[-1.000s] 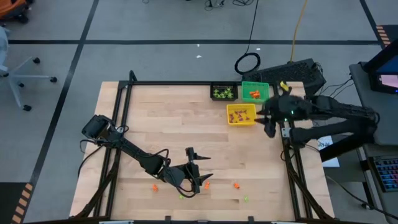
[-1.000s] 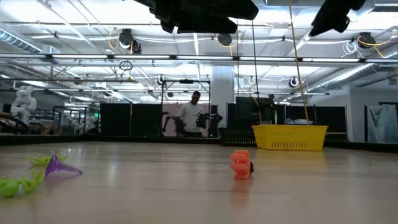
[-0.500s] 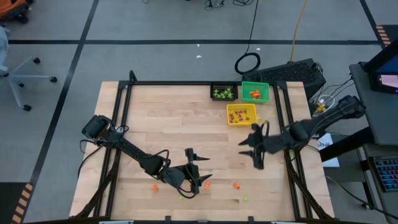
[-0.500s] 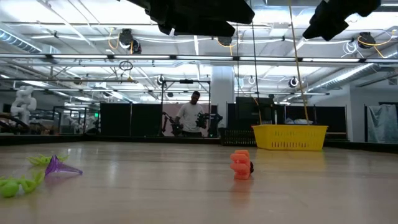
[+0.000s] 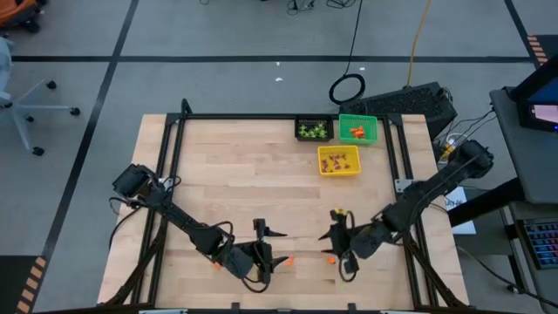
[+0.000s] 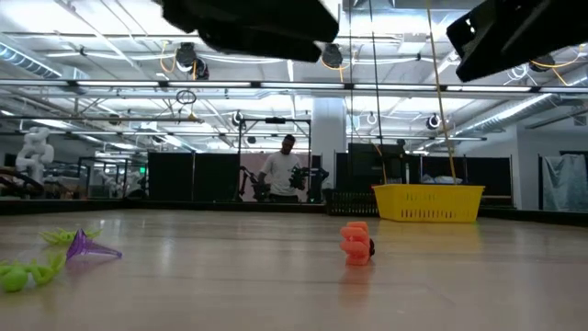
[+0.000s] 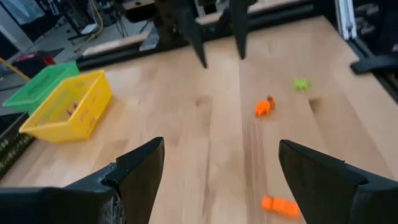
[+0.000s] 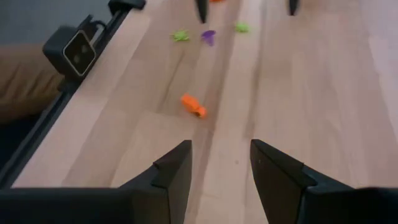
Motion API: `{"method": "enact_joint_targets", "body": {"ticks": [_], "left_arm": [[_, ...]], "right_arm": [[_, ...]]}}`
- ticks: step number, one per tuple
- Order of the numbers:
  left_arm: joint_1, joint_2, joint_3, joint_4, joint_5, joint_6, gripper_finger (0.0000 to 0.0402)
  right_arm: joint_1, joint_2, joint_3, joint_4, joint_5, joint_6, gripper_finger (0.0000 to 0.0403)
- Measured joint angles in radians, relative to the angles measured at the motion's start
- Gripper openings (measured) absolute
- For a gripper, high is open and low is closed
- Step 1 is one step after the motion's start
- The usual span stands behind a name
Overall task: Sort Halloween decoration
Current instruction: Put the violet witch hat toy into the yellow basket
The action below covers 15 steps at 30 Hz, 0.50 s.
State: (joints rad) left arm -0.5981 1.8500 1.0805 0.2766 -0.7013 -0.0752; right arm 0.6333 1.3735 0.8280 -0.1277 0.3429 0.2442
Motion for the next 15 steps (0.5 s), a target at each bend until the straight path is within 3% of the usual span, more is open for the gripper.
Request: {"method": "enact_joint_targets", "body": {"ticks": [9, 15], "left_arm": [[-0.059, -0.018, 0.0, -0.175, -0.04, -0.218, 0.0315], [-0.09, -0.033, 0.0, -0.262, 0.002, -0.339, 0.0315]], "right_arm": [[0.004, 0.112, 0.0, 0.093, -0.002, -0.044, 0.0151], [0.002, 0.146, 0.0, 0.117, -0.001, -0.043, 0.0151]]}}
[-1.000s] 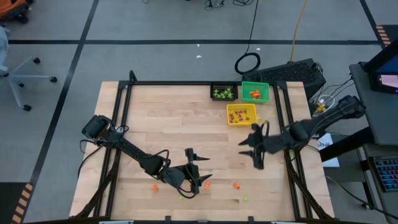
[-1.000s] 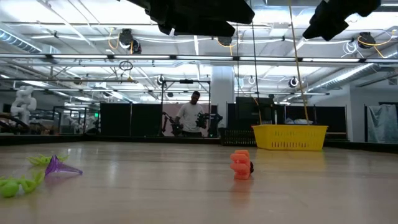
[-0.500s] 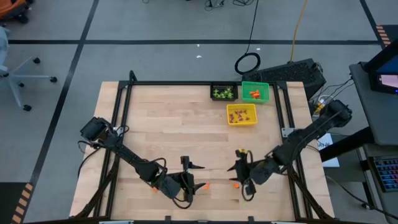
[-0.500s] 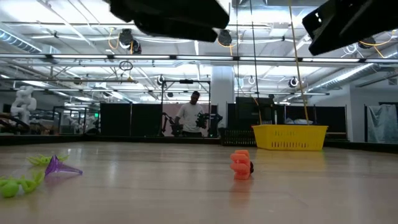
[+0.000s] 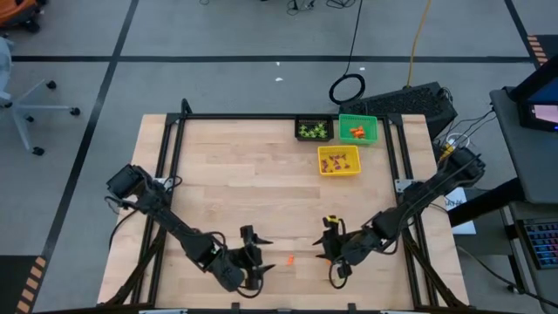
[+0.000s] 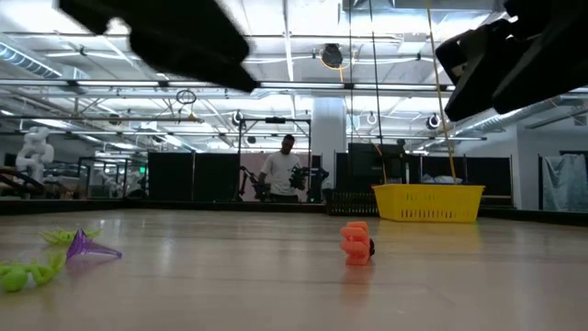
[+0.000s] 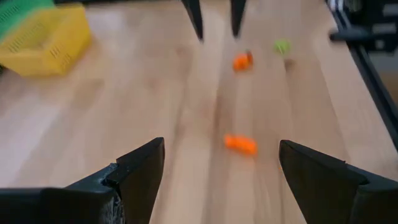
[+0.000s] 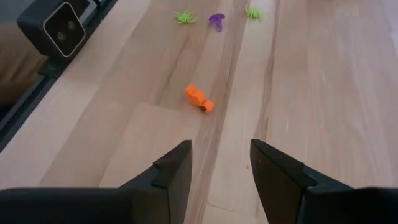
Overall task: Sort Halloween decoration
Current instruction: Put the violet witch hat toy into the yellow basket
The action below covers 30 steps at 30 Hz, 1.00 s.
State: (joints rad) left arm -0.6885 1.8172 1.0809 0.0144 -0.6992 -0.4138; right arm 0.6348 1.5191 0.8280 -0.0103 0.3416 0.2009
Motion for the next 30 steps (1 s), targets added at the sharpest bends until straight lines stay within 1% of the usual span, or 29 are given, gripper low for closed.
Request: {"method": "enact_joint_targets", "body": {"ticks": [7, 13, 19, 26, 30], "left_arm": [[-0.035, -0.006, 0.0, -0.157, 0.096, -0.191, 0.0315], [-0.056, -0.006, 0.0, -0.279, 0.123, -0.302, 0.0315], [-0.06, -0.006, 0.0, -0.307, 0.127, -0.314, 0.0315], [-0.06, -0.006, 0.0, -0.324, 0.236, -0.314, 0.0315], [-0.06, -0.006, 0.0, -0.386, 0.276, -0.308, 0.0315]], "right_arm": [[-0.007, 0.015, 0.0, 0.056, 0.001, -0.021, 0.0151], [-0.012, 0.015, 0.0, 0.081, 0.002, -0.034, 0.0151], [-0.017, 0.015, 0.0, 0.11, 0.002, -0.06, 0.0151], [-0.021, 0.015, 0.0, 0.112, 0.002, -0.064, 0.0151], [-0.021, 0.015, 0.0, 0.112, 0.002, -0.064, 0.0151]]}}
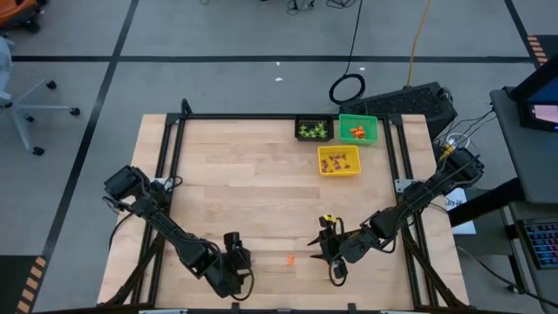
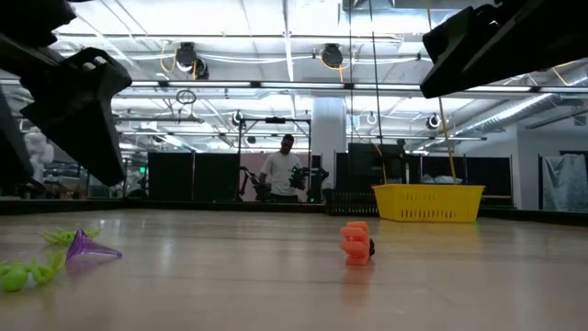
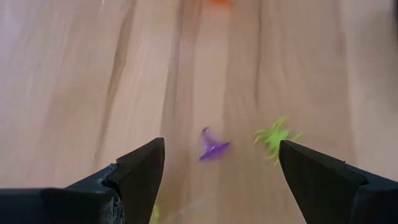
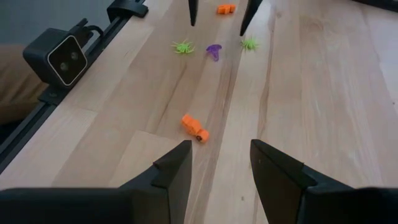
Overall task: Sort Halloween decoration
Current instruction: Put the violet witch hat toy into the yellow basket
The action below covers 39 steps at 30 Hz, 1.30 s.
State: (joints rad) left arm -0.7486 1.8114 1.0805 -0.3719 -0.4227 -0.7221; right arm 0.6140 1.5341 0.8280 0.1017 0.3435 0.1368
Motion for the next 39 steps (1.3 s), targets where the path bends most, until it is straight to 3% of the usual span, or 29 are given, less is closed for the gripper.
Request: {"method": "enact_joint_targets", "body": {"ticks": [8, 15, 22, 28, 35, 39], "left_arm": [[-0.002, 0.0, 0.0, -0.003, 0.017, 0.204, 0.0315], [0.012, 0.001, 0.0, -0.005, 0.188, 0.102, 0.0315], [0.065, 0.001, 0.013, -0.088, 0.338, 0.21, 0.0315], [0.103, 0.001, 0.064, -0.2, 0.35, 0.325, 0.0315], [0.107, 0.001, 0.07, -0.182, 0.347, 0.414, 0.0311], [0.107, 0.008, 0.07, -0.112, 0.341, 0.447, 0.0284]], "right_arm": [[0.0, 0.0, 0.0, 0.0, 0.0, 0.0, 0.0151], [0.0, 0.0, 0.0, 0.0, 0.0, 0.0, 0.0151], [0.0, 0.0, 0.0, -0.001, 0.0, 0.0, 0.0151], [0.0, 0.0, 0.0, -0.001, 0.0, -0.006, 0.0151], [0.0, 0.0, 0.0, -0.002, 0.0, -0.011, 0.0151], [0.0, 0.0, 0.0, -0.007, 0.0, -0.011, 0.0151]]}}
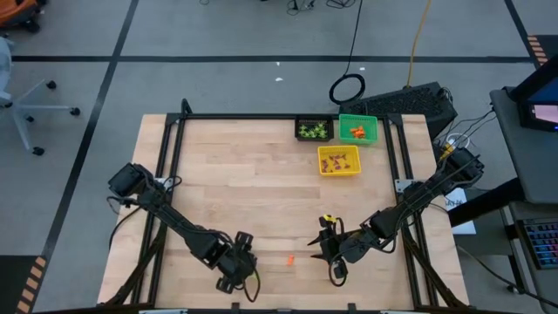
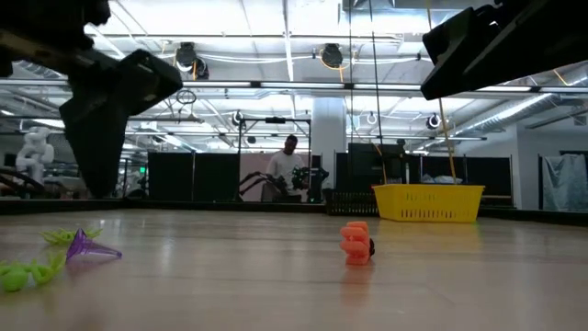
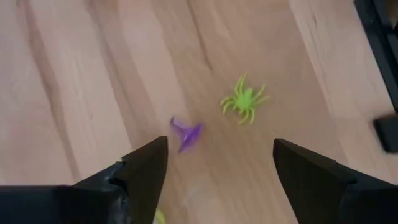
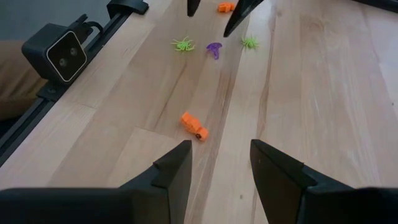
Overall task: Sort Halloween decoration
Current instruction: Put the violet witch hat toy into the yellow basket
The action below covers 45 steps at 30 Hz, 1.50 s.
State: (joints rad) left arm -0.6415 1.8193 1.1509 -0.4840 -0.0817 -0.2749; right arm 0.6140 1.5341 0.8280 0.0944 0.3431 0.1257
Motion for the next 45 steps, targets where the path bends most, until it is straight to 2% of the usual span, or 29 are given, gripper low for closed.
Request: {"method": "enact_joint_targets", "body": {"ticks": [9, 19, 36, 45], "left_arm": [[0.0, 0.058, -0.001, 0.005, -0.039, 0.052, 0.0211], [0.001, 0.059, -0.001, 0.01, -0.079, 0.08, 0.0172], [0.006, 0.102, 0.002, 0.054, -0.075, 0.098, 0.0119], [0.006, 0.103, 0.001, 0.054, -0.084, 0.082, 0.0067]], "right_arm": [[0.0, 0.0, 0.0, -0.002, 0.0, 0.0, 0.0151], [0.0, 0.0, 0.0, -0.002, 0.0, 0.0, 0.0151], [0.0, 0.0, 0.0, -0.002, 0.0, 0.0, 0.0151], [0.0, 0.0, 0.0, -0.002, 0.0, 0.0, 0.0151]]}}
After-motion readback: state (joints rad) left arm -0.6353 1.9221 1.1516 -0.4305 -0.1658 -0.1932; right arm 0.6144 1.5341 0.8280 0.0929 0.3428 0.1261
